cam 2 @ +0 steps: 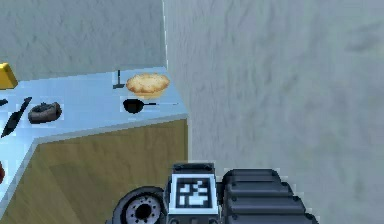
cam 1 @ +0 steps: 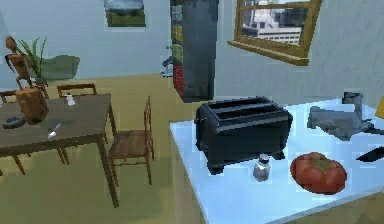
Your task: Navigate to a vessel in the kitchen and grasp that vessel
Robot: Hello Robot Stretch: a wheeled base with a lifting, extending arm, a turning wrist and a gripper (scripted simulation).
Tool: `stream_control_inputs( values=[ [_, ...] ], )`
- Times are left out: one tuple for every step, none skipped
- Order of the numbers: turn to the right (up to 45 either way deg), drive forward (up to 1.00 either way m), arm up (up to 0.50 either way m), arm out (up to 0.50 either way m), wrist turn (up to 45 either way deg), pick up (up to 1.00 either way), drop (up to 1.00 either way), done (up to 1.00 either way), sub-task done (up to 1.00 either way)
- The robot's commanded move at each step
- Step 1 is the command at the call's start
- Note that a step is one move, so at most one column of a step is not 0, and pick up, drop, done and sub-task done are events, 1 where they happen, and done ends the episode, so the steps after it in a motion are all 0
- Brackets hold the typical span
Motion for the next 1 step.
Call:
stream_control_inputs(
  values=[
    [0.0, 0.0, 0.0, 0.5, 0.0, 0.0, 0.0, 0.0, 0.0]
  ],
)
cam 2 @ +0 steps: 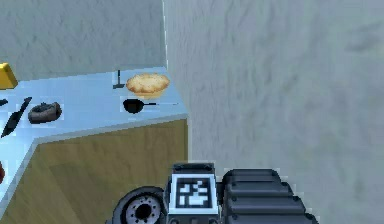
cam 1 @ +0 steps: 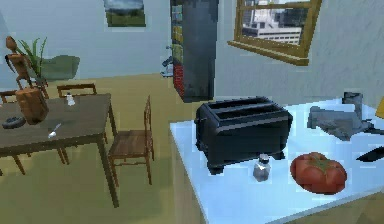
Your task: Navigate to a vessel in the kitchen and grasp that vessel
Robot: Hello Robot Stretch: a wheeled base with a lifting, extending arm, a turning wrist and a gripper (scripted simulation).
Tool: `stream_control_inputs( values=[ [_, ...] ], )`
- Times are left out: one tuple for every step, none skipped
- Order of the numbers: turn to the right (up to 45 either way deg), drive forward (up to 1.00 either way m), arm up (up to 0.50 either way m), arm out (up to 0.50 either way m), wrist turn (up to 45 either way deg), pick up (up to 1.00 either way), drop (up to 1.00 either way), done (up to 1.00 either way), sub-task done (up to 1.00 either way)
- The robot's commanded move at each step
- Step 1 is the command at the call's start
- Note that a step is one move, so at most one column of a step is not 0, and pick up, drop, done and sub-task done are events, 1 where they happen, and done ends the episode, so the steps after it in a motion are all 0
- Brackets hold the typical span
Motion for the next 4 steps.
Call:
stream_control_inputs(
  values=[
    [0.0, 0.0, 0.0, 0.5, 0.0, 0.0, 0.0, 0.0, 0.0],
    [0.0, 0.0, 0.0, 0.0, 0.0, 1.0, 0.0, 0.0, 0.0],
    [0.0, 0.0, 0.0, 0.5, 0.0, 0.0, 0.0, 0.0, 0.0],
    [45.0, 0.0, 0.0, 0.0, 0.0, 0.0, 0.0, 0.0, 0.0]
  ],
)
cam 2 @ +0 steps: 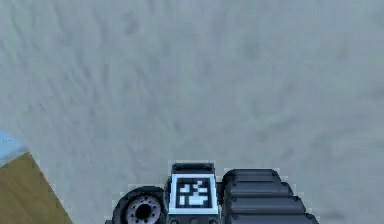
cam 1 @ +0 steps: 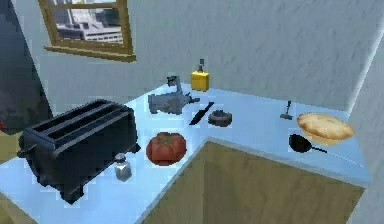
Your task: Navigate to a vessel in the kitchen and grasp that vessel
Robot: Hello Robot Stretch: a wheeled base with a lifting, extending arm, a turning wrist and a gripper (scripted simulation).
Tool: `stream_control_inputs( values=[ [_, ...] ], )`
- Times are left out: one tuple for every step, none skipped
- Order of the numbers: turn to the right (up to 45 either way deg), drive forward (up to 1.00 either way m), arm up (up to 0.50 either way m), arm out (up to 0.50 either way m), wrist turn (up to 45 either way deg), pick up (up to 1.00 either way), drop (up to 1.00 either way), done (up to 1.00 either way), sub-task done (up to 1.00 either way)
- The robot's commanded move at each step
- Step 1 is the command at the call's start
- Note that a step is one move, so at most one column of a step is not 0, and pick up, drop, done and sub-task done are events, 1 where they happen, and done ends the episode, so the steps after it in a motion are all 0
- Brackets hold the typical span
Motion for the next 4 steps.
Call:
stream_control_inputs(
  values=[
    [18.0, 0.0, 0.0, 0.0, 0.0, 0.0, 0.0, 0.0, 0.0],
    [0.0, 0.45, 0.0, 0.0, 0.0, 0.0, 0.0, 0.0, 0.0],
    [-42.0, 0.0, 0.0, 0.0, 0.0, 0.0, 0.0, 0.0, 0.0],
    [0.0, 0.0, 0.0, 0.08, 0.0, 0.0, 0.0, 0.0, 0.0]
  ],
)
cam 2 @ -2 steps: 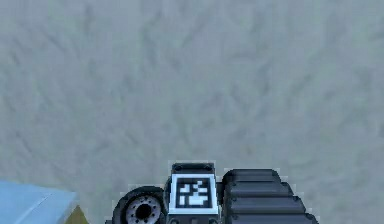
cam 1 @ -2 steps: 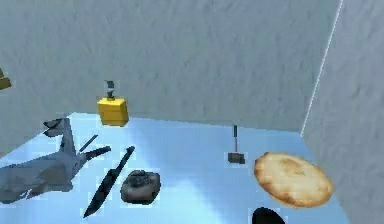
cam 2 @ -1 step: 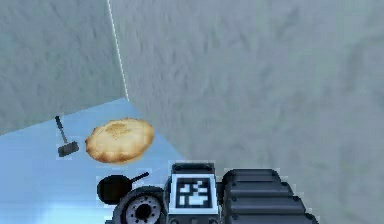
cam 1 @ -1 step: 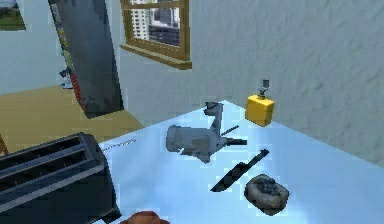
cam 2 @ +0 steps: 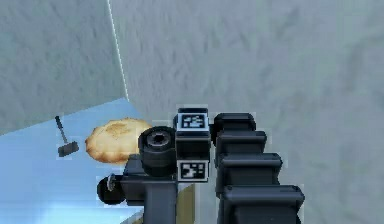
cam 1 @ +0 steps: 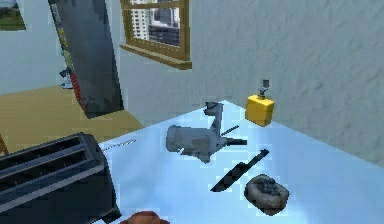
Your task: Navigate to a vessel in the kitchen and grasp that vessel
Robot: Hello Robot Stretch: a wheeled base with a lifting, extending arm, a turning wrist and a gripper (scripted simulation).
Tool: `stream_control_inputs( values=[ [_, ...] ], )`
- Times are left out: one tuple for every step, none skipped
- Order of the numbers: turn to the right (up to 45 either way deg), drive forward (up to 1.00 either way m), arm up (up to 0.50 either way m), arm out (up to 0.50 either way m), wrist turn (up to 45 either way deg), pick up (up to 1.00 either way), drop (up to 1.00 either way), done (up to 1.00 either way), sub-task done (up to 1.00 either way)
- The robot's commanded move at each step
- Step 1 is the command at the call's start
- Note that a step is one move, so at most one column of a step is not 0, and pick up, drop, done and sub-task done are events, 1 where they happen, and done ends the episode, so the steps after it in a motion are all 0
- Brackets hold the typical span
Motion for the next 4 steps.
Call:
stream_control_inputs(
  values=[
    [0.0, 0.0, 0.0, 0.0, 45.0, 0.0, 0.0, 0.0, 0.0],
    [0.0, 0.0, 0.0, 0.0, 45.0, 0.0, 0.0, 0.0, 0.0],
    [0.0, 0.0, 0.0, 0.0, 39.0, 0.0, 0.0, 0.0, 0.0],
    [0.0, 0.0, -0.1, 0.0, 0.0, 0.0, 0.0, 0.0, 0.0]
  ],
)
